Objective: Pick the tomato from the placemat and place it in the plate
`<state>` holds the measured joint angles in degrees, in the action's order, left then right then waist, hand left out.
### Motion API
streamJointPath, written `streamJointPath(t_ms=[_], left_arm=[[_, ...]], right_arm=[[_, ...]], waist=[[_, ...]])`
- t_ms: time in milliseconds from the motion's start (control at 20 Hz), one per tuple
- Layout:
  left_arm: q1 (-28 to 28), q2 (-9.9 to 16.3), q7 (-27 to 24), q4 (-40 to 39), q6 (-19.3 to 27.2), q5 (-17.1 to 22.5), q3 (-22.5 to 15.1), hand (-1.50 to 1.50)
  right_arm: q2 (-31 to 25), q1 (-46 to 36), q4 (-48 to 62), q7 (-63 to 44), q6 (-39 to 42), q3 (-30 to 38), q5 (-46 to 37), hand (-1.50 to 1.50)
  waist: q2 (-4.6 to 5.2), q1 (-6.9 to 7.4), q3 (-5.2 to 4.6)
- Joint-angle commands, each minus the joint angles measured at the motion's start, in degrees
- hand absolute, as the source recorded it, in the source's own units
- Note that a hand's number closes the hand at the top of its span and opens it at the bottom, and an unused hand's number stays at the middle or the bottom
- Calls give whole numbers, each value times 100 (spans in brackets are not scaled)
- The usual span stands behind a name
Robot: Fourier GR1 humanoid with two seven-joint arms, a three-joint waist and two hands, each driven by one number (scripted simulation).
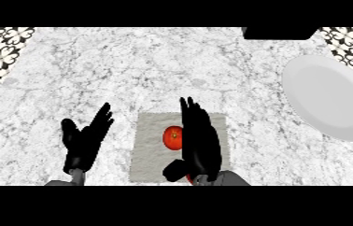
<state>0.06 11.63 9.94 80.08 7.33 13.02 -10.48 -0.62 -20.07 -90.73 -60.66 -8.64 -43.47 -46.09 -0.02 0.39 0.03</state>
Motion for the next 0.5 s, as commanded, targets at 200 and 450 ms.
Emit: streamJointPath(t_ms=[200,450], left_arm=[[-16,-21,343,230,-31,-42,128,0],[-39,5,121,-24,-209,-25,274,0]], right_arm=[[59,-90,640,-511,-220,-69,-99,-150],[59,-695,847,-1216,-339,-308,15,-150]], waist=[[-2,-12,-3],[3,10,-6]])
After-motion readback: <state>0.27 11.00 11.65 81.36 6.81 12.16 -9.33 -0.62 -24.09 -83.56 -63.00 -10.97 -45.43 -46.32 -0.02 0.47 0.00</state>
